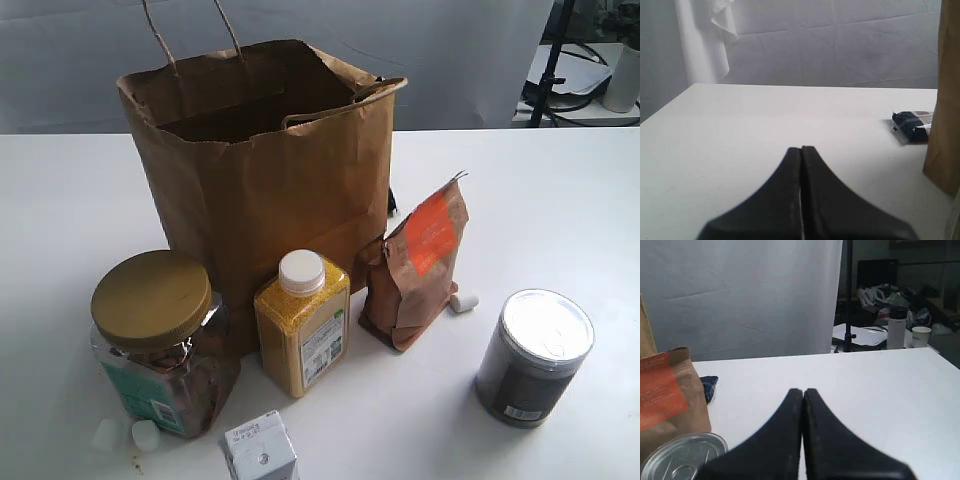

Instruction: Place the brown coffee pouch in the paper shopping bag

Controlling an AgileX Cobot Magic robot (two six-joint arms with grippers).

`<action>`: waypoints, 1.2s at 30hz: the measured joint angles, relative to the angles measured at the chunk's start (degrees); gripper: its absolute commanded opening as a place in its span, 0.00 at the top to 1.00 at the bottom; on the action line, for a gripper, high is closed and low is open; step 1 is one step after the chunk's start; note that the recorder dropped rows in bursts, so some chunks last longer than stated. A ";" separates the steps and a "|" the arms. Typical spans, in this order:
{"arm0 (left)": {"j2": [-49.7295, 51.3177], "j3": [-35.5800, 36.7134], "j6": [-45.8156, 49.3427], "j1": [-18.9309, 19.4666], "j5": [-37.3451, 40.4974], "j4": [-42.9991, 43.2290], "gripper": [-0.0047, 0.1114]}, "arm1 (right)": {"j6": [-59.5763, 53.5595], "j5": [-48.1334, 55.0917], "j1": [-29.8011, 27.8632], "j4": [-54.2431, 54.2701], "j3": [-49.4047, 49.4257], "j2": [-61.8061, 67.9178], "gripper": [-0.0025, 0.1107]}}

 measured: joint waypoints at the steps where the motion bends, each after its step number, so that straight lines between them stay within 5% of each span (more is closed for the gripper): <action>1: 0.00 0.00 0.00 0.00 0.00 0.00 0.96 | 0.00 -0.16 0.00 0.00 0.00 0.00 0.98; 19: 0.00 0.00 0.00 0.00 0.00 0.00 0.96 | 1.50 -3.23 0.38 9.92 -1.74 0.00 0.98; 25: 0.00 0.00 0.00 0.00 0.00 0.00 0.96 | 1.50 3.88 4.42 8.56 -18.21 7.16 0.98; 31: 0.00 0.00 0.00 0.00 0.00 0.00 0.96 | -3.55 26.19 14.79 2.31 -36.07 27.90 0.98; 36: 0.00 0.00 0.00 0.00 0.00 0.00 0.96 | 16.42 32.36 23.08 1.56 -46.40 50.41 0.98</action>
